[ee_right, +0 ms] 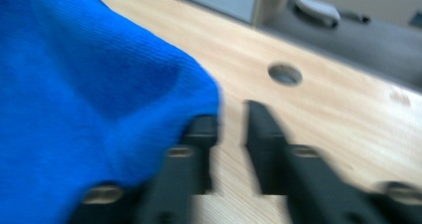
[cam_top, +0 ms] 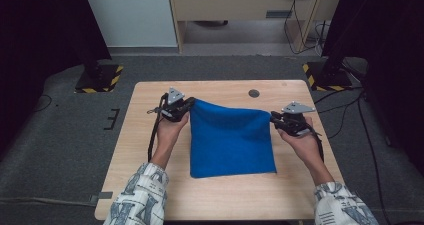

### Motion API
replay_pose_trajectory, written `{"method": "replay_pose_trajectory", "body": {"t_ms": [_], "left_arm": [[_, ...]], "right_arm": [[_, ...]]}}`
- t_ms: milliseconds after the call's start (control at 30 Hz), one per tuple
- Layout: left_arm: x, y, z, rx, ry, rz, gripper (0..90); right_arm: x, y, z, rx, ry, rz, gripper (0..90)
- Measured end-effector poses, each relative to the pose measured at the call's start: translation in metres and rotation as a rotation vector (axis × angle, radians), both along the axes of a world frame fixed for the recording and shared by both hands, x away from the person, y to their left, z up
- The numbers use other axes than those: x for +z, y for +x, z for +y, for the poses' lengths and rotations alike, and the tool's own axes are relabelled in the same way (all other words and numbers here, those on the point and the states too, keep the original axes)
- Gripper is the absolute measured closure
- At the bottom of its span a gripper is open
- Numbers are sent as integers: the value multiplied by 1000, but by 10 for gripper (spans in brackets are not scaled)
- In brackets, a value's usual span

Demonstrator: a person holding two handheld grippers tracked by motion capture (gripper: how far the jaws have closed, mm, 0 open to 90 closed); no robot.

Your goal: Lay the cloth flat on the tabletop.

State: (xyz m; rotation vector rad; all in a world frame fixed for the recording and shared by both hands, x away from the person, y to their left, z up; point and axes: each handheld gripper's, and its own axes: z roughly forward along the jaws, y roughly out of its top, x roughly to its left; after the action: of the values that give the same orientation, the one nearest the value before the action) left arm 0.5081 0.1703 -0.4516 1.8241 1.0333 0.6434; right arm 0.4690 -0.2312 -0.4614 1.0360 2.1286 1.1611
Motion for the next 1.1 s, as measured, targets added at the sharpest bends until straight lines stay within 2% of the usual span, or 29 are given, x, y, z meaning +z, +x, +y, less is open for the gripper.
{"method": "replay_pose_trajectory", "body": {"t_ms": [33, 67, 100, 133, 200, 233, 367, 533, 667, 767, 900, 1100], "left_arm": [[-6, 5, 0, 19, 3, 31, 548], [-11, 9, 1, 38, 29, 48, 548], [-14, 11, 2, 44, 38, 61, 517], [-16, 12, 4, 46, 21, 78, 493], [-17, 12, 5, 43, 4, 97, 454], [-16, 9, 5, 33, 22, 90, 452], [-15, 3, 7, 23, 13, 106, 437], [-14, -6, 9, 7, 19, 103, 442], [-14, -17, 12, 5, 14, 102, 447], [-18, -31, 13, -18, 16, 104, 445], [-22, -40, 13, -34, 6, 107, 442], [-30, -57, 11, -62, 27, 116, 408]], "right_arm": [[-12, 9, 3, -17, -57, 54, 515], [-12, 9, 3, -17, -57, 54, 515], [-18, 13, 3, -36, -82, 73, 464], [-23, 15, 3, -56, -93, 101, 445], [-30, 18, 0, -71, -104, 125, 405], [-34, 18, -2, -75, -116, 135, 400], [-39, 16, -5, -93, -134, 156, 380], [-37, 13, -10, -103, -120, 157, 404], [-33, 7, -12, -91, -100, 157, 457], [-32, -2, -9, -66, -90, 165, 506], [-32, -9, -5, -50, -82, 170, 523], [-38, -22, 2, -16, -72, 191, 507]]}}
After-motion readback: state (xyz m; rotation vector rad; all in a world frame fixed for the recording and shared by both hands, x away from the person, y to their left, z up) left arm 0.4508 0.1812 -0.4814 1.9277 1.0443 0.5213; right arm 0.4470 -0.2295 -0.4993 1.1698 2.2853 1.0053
